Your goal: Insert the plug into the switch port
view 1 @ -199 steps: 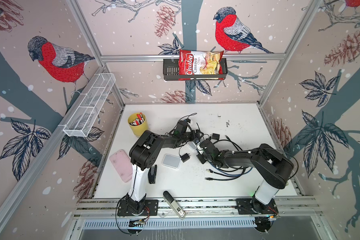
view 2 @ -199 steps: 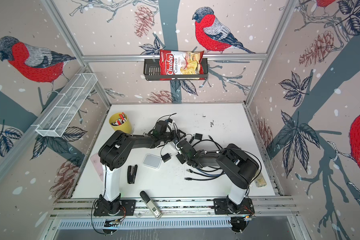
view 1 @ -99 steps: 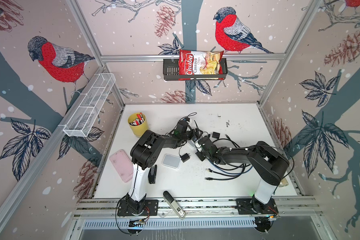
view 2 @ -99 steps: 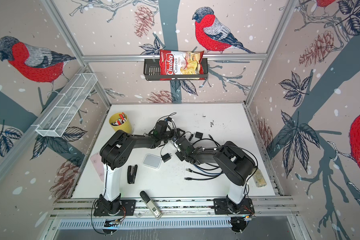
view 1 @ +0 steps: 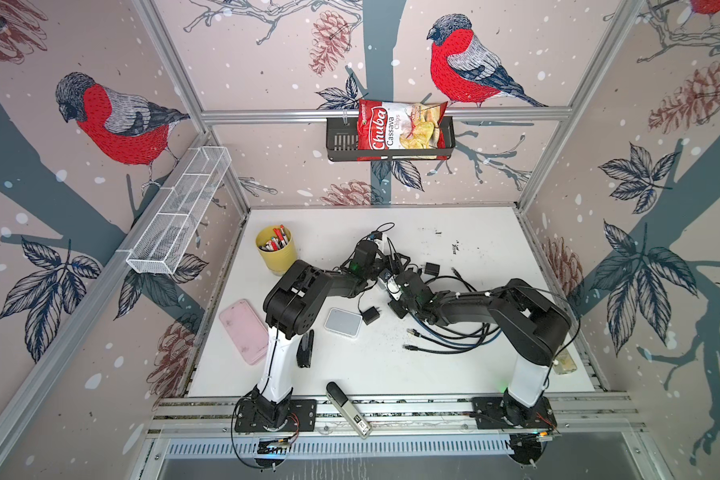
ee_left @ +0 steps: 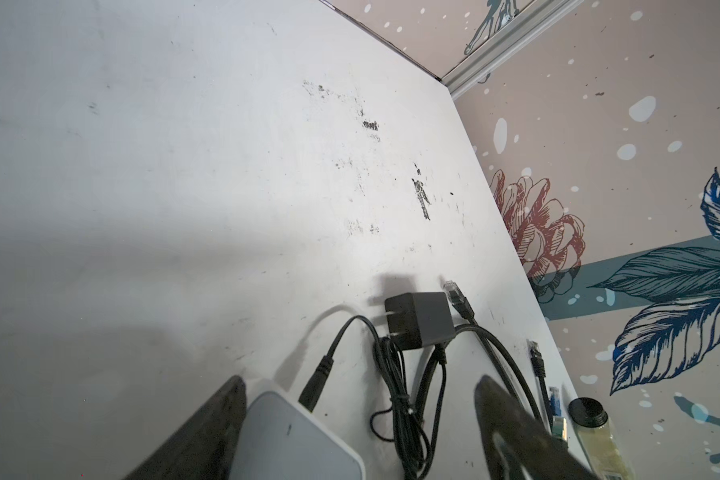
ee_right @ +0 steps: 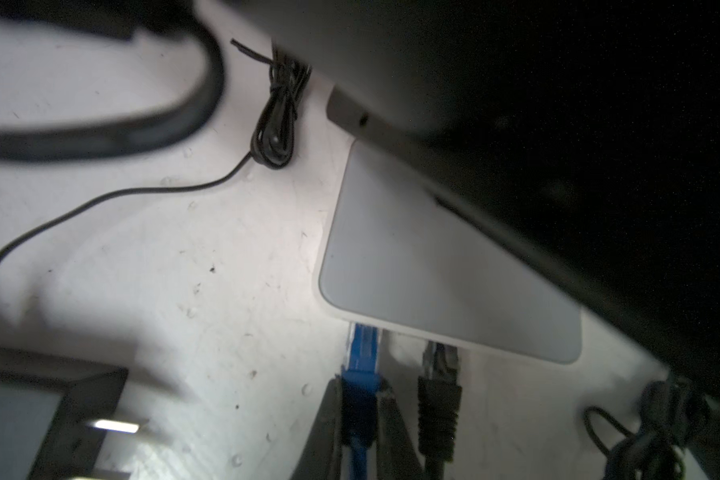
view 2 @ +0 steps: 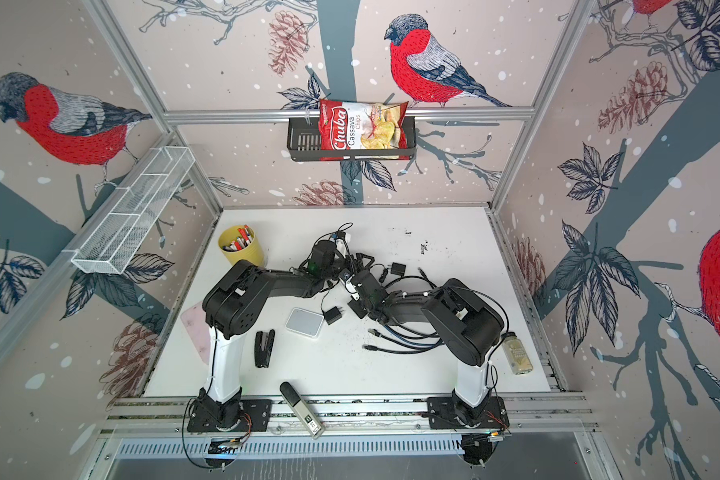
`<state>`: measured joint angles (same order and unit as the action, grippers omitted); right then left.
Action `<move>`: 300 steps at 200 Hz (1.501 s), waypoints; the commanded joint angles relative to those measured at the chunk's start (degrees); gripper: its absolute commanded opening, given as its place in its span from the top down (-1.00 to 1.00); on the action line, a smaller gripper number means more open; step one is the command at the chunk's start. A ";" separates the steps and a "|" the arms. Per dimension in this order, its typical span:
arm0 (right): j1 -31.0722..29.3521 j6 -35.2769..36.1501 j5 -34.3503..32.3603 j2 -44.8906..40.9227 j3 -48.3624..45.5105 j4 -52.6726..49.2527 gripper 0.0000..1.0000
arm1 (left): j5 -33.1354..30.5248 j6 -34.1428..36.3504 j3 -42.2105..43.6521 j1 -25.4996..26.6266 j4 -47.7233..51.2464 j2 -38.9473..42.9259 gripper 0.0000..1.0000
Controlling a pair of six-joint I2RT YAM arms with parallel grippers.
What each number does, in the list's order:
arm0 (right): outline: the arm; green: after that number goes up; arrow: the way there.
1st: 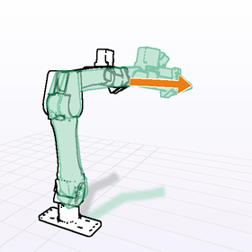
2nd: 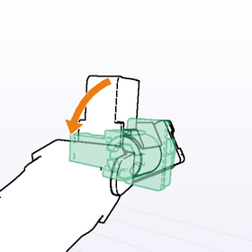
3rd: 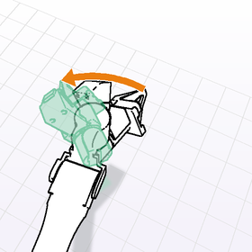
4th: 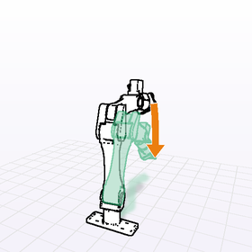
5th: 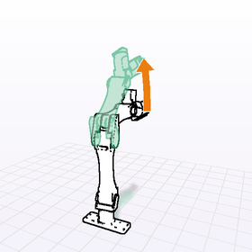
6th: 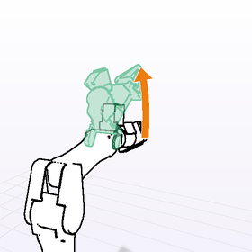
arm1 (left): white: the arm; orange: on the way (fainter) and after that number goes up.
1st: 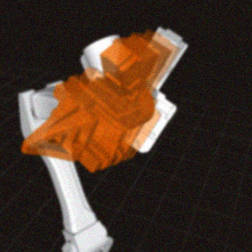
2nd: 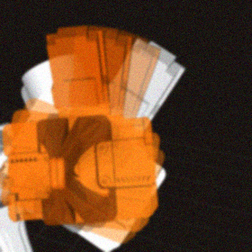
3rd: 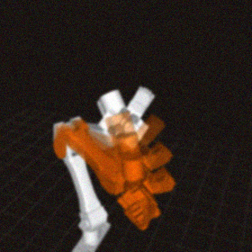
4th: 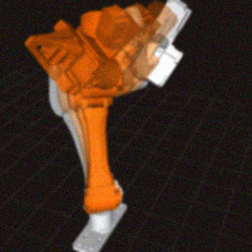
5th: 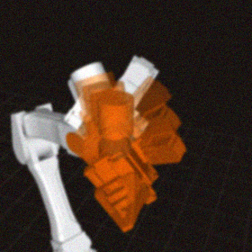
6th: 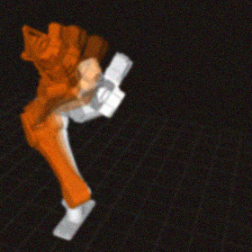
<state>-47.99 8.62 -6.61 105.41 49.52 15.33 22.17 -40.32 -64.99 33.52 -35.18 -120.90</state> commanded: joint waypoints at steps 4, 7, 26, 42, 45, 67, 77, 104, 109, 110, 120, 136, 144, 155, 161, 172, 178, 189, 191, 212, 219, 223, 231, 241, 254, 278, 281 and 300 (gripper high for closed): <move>0.24 1.22 -0.07 0.45 0.96 13.11 0.83 | 10.76 -2.06 1.00 1.54 8.88 -0.62 -0.72; 0.26 1.22 -0.17 0.41 0.79 13.02 0.83 | 10.73 -2.05 1.01 1.55 8.93 -0.65 -0.72; 0.48 1.22 -0.27 -0.51 -1.24 12.98 0.83 | 10.71 -2.39 1.09 0.79 8.72 -0.41 -0.72; 0.79 1.19 0.54 -1.80 -3.92 13.69 0.83 | 10.64 -2.49 0.79 -0.06 8.97 0.26 -0.72; 0.88 1.17 0.82 -2.00 -4.44 13.88 0.83 | 10.58 -2.41 0.71 -0.25 9.00 0.37 -0.72; 1.06 1.12 2.38 -3.26 -7.46 14.80 0.83 | 10.21 -1.50 -1.37 -1.65 11.21 1.56 -0.72; 1.05 0.97 2.40 -3.58 -8.40 15.12 0.83 | 9.72 -0.44 -2.77 -2.04 12.82 2.02 -0.72; 1.21 0.58 2.12 -3.73 -9.69 14.85 0.83 | 8.73 1.46 -5.76 -2.91 15.99 2.78 -0.73; 1.22 0.52 2.13 -3.60 -9.91 14.94 0.82 | 8.59 1.62 -6.07 -3.12 16.09 2.80 -0.72; 1.23 0.48 2.13 -3.57 -9.94 14.92 0.82 | 8.63 1.59 -6.13 -3.16 16.10 2.83 -0.72; 1.21 0.30 2.24 -3.45 -10.35 15.14 0.83 | 8.43 1.71 -6.68 -3.53 16.39 2.80 -0.72; 1.15 0.17 2.43 -3.02 -10.74 15.59 0.83 | 7.93 2.06 -7.01 -3.89 16.80 2.57 -0.72; 1.14 0.24 2.52 -2.85 -11.14 16.11 0.83 | 7.45 2.26 -6.73 -4.12 17.02 2.56 -0.72; 1.19 0.49 2.57 -2.74 -11.61 16.64 0.83 | 6.22 2.55 -5.85 -4.29 17.05 2.77 -0.72; 1.14 0.59 2.60 -2.75 -11.91 16.96 0.83 | 5.72 2.56 -5.24 -4.44 16.79 3.02 -0.72; 1.14 0.67 2.49 -2.80 -12.24 17.40 0.83 | 5.29 2.54 -4.19 -4.73 16.11 3.22 -0.72; 1.14 0.82 2.65 -2.80 -12.33 17.52 0.83 | 5.25 2.38 -3.73 -4.77 15.78 3.22 -0.73; 1.14 0.95 2.79 -2.92 -12.42 17.54 0.82 | 5.09 2.09 -3.01 -4.78 14.91 3.13 -0.73; 1.14 0.91 2.82 -2.90 -12.43 17.47 0.82 | 5.08 1.93 -2.83 -4.76 14.73 3.08 -0.73; 1.12 0.92 2.16 -2.67 -12.18 17.10 0.82 | 5.59 0.87 -1.14 -4.74 12.76 2.80 -0.72; 1.14 0.71 1.84 -2.51 -11.93 16.97 0.82 | 5.97 0.51 -0.54 -4.73 12.09 2.82 -0.72; 1.14 0.54 1.72 -2.44 -11.75 16.86 0.82 | 6.23 0.11 -0.11 -4.70 11.56 2.86 -0.72; 1.14 0.12 1.29 -2.15 -11.27 16.67 0.82 | 6.65 -0.45 0.82 -4.77 10.57 3.08 -0.72; 1.14 -0.45 1.31 -1.76 -10.62 16.35 0.82 | 7.01 -0.81 1.74 -4.60 9.61 3.30 -0.72; 0.98 -1.04 0.39 -1.36 -9.94 16.47 0.82 | 7.14 -0.94 2.51 -4.43 9.23 3.56 -0.72; 0.88 -1.50 -0.46 -0.68 -8.67 16.31 0.81 | 7.62 -1.00 3.61 -4.06 8.22 3.74 -0.72; 0.88 -1.34 -0.36 -0.67 -8.57 16.23 0.82 | 7.83 -1.03 3.66 -4.01 8.05 3.72 -0.72; 0.92 -0.57 -0.11 -0.65 -7.72 15.54 0.81 | 9.12 -0.52 3.84 -3.59 7.61 3.27 -0.72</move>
<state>-47.00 8.56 -6.02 104.36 40.53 29.58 26.26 -39.83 -61.54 28.97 -27.73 -117.51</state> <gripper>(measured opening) 0.138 0.860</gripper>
